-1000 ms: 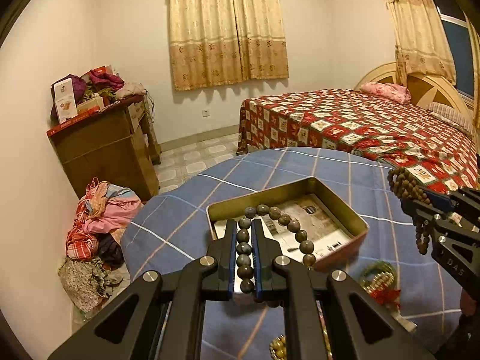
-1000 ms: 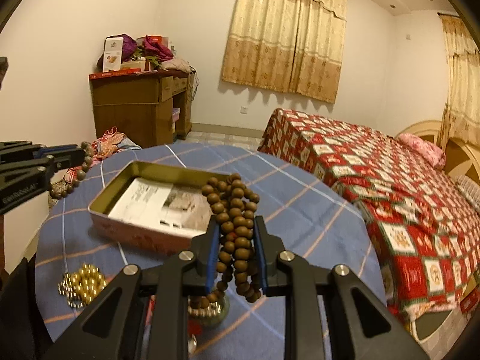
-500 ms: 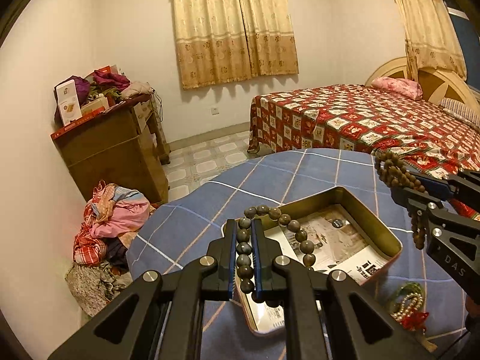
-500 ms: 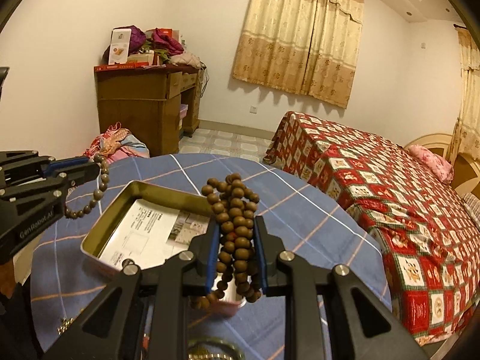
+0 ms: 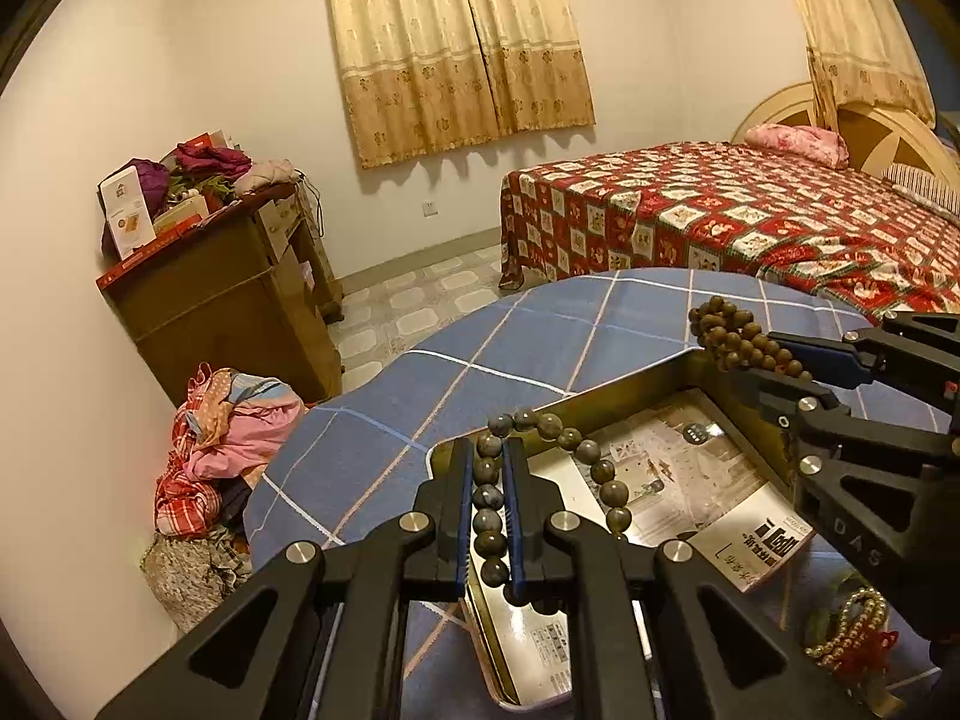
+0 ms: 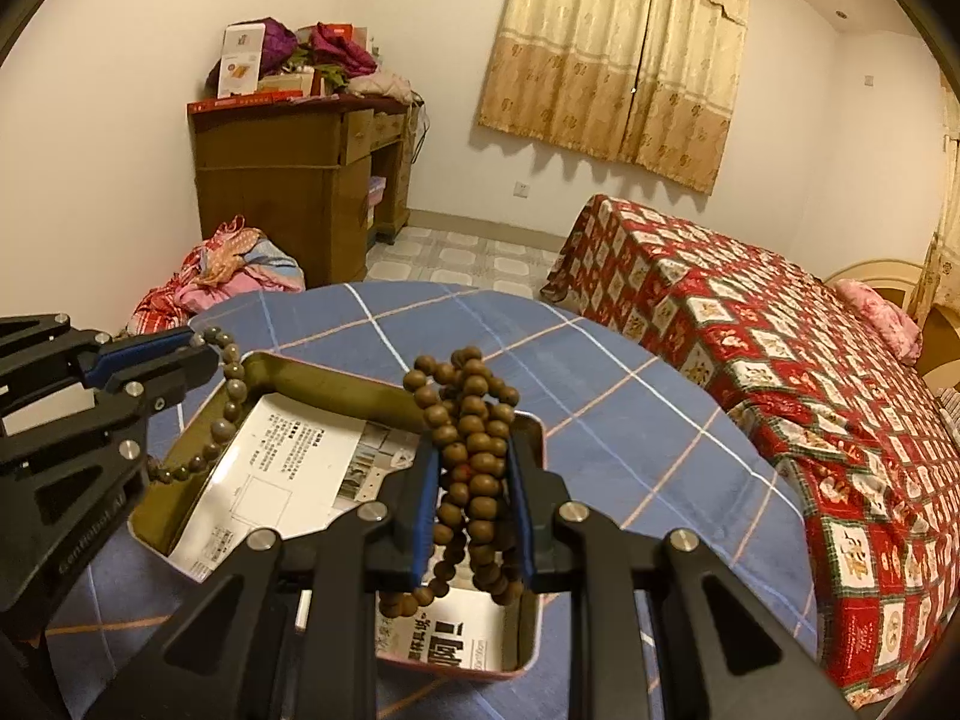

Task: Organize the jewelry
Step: 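Carry the grey bracelet with the left tool while the right tool carries the brown beads over the tin, then open both tools to drop the bracelet and brown beads into the tin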

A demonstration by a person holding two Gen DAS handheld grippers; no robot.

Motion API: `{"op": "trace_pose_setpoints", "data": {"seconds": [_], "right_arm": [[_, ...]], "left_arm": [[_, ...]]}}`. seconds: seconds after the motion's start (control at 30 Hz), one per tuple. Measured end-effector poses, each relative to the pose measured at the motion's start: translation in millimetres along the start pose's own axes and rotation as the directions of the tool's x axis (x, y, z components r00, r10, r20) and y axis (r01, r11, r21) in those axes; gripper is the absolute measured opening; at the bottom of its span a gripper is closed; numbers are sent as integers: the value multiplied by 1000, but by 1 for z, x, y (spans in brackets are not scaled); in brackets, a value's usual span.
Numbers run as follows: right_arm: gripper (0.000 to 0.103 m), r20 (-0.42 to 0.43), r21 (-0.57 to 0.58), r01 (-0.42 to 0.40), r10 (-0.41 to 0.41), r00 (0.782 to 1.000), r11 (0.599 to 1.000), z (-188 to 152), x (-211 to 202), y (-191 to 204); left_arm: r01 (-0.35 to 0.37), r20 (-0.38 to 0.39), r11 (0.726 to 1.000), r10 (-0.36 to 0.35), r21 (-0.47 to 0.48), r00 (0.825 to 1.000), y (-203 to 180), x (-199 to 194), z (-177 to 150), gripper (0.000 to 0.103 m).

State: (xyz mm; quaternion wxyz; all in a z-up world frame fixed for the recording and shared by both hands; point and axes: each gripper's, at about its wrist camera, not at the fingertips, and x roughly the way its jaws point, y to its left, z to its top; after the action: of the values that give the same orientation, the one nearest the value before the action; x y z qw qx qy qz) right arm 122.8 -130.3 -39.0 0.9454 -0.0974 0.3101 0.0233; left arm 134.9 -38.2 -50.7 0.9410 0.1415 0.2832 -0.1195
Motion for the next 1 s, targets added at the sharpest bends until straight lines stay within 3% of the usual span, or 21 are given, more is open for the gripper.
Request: {"op": "trace_pose_setpoints", "data": {"seconds": [1.0], "right_arm": [[24,-93,-17,3,-4,996,1000,-12,32,5]], "left_arm": [[-13,-101,1000,14,15,995,1,36,-21,9]]}}
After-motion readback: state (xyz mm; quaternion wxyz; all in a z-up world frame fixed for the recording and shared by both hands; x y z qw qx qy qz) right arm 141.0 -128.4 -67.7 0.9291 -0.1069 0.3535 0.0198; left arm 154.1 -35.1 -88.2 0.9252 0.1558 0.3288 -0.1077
